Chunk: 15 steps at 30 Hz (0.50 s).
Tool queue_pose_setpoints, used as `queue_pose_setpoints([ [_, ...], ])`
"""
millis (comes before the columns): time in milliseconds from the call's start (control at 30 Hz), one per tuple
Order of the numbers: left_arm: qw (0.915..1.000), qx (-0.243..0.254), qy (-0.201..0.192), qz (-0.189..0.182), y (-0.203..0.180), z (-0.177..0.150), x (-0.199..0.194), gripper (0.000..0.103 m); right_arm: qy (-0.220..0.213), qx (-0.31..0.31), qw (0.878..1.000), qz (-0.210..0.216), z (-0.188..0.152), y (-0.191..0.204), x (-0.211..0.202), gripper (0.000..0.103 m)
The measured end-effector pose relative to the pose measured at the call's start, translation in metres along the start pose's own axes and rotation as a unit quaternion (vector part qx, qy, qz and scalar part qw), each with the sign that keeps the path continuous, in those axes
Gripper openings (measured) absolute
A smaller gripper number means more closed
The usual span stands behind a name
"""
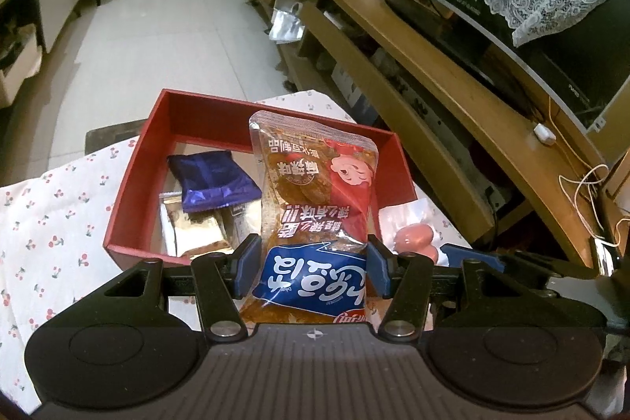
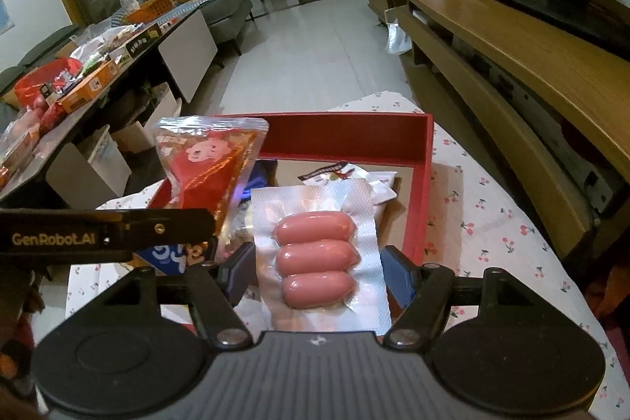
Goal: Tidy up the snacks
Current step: 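Carry the blue-and-red bag and sausage pack over the red box with both grippers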
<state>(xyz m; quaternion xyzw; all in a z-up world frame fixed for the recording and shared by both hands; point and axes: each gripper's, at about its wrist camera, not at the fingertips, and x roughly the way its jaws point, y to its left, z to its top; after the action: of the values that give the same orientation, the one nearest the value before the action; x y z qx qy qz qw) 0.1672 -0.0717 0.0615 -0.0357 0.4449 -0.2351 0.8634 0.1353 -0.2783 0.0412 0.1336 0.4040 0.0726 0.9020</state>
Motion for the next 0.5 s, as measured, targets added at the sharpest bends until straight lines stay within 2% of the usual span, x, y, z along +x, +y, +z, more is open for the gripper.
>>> queue_pose_setpoints([
  [500, 1.0, 0.0, -0.01, 0.0, 0.0, 0.014, 0.007, 0.063, -0.007, 0.011, 1.0, 0.007, 0.015, 0.003, 0.009, 0.086],
])
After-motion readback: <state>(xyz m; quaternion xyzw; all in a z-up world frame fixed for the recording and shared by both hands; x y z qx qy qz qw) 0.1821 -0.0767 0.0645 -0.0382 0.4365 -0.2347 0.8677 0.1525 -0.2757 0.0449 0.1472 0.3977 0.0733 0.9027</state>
